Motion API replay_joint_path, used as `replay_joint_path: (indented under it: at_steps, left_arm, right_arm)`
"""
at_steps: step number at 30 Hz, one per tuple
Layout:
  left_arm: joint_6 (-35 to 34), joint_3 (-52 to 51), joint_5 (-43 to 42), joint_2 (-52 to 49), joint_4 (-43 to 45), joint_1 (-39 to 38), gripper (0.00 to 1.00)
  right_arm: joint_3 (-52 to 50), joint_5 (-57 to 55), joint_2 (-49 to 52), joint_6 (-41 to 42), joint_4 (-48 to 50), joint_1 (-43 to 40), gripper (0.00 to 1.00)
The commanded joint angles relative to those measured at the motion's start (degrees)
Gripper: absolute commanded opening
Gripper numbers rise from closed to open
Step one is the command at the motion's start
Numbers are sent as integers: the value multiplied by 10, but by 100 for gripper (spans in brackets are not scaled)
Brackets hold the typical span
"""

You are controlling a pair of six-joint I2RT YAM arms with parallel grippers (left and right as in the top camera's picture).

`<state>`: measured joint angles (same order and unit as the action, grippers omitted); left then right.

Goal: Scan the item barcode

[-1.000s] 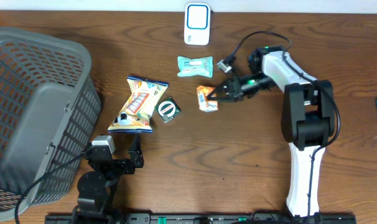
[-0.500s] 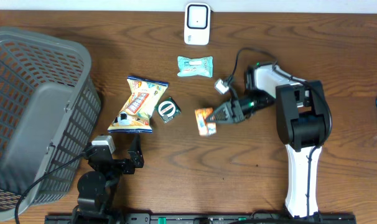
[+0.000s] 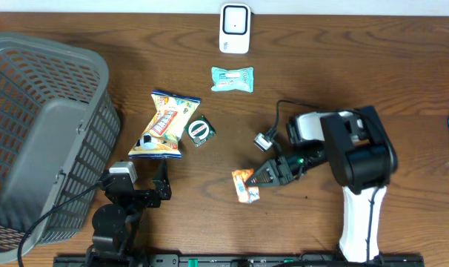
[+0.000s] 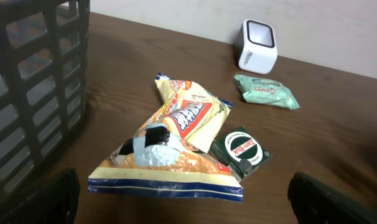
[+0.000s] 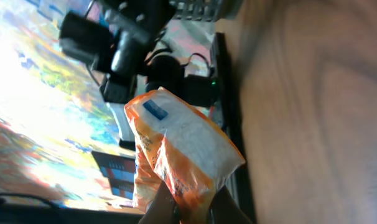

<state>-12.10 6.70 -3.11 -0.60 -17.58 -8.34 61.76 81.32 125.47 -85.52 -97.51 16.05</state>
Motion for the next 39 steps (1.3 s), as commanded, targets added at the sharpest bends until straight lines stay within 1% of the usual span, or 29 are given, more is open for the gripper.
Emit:
replay_joint_path:
  at_steps: [1,9,13,15,18,20,25,28,31,33,35,37,39]
  left_arm:
    - [-3,-10,-5,2,-12,3,98]
    - [-3,-10,-5,2,-12,3,98]
    - [-3,-10,-5,2,-12,3,98]
    - [-3,-10,-5,2,-12,3,98]
    - [-3,-10,-5,2,-12,3,98]
    - [-3,-10,-5,2,-12,3,98]
    - [-3,-10,-5,2,-12,3,98]
    - [-3,-10,-5,2,-12,3,98]
    - [-3,-10,-5,2,-12,3,98]
    - [-3,-10,-5,2,-12,3,98]
    - [-3,-10,-5,2,-12,3,98]
    - [-3,-10,-5,2,-12,3,98]
    - [-3,-10,-5,2,-12,3,98]
  right_arm:
    - [-23,14,-68,-22,0,5,1]
    - [-47,12,-182,2,0,5,1]
    - [-47,16,-201,-2,0,5,1]
    - [-47,18,-200,-20,3,5,1]
    - [-47,21,-200,-55,49,5,1]
    - [-47,33,-200,-65,109,5,1]
    - [-44,75,-200,-64,261,5,1]
    - [-29,69,-200,-47,328,5,1]
    - [5,18,-200,33,386,4,1]
    - [33,-62,-200,135,437,6,1]
    - [57,-172,-200,285,509,9,1]
    - [76,-286,-200,402,575,16,1]
    - [92,-363,-200,450,618,21,1]
